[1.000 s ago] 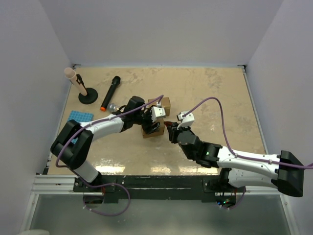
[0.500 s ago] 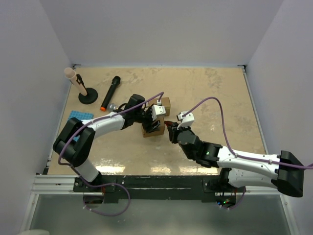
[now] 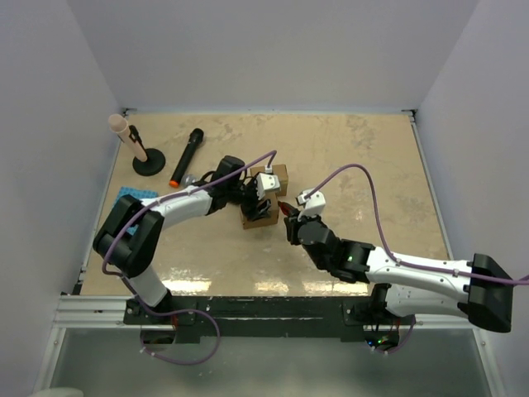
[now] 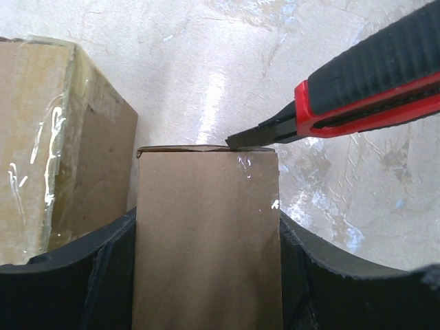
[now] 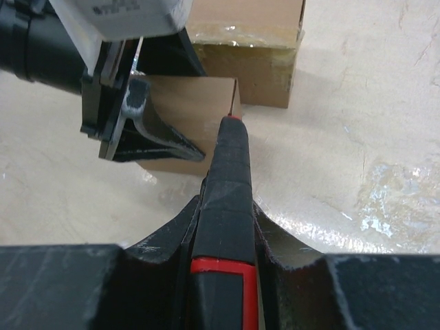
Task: Unpack the express box
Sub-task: Cut the express box at the center of the board.
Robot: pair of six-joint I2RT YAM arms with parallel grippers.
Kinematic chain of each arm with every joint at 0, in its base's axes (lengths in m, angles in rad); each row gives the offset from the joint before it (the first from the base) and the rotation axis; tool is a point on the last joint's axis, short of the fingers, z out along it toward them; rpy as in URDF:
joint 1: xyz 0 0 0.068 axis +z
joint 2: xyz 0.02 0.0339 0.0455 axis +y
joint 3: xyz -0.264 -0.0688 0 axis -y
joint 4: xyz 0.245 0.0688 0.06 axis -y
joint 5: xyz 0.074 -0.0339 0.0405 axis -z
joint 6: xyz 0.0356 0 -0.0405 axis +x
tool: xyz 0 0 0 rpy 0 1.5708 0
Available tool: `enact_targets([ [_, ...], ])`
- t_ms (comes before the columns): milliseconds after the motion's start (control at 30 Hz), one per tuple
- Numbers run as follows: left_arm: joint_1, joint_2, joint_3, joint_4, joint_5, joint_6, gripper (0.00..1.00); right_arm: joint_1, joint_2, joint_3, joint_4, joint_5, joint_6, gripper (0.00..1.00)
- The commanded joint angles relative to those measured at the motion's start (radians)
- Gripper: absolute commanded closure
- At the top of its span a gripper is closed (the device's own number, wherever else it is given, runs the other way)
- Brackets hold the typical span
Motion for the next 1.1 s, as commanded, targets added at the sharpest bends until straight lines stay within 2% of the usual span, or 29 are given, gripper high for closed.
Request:
enact_targets([
  [0,0.032,0.083,0.009,-0.014,-0.183,0.016,1.00,0.029,0.022,0.014,-0.077,-0.193,0.036,1.00],
  [400,0.034,0.086,0.014,-0.011,-0.183,0.022,1.00,0.029,0.011,0.035,-0.111,-0.195,0.043,1.00],
  [700,0.034,0.088,0.015,-0.017,-0.182,0.025,1.00,0.029,0.029,0.149,-0.272,-0.216,0.043,1.00],
  [1067,0.034,0.060,-0.014,-0.002,-0.174,0.031,1.00,0.029,0.104,0.219,-0.401,-0.334,0.034,1.00],
])
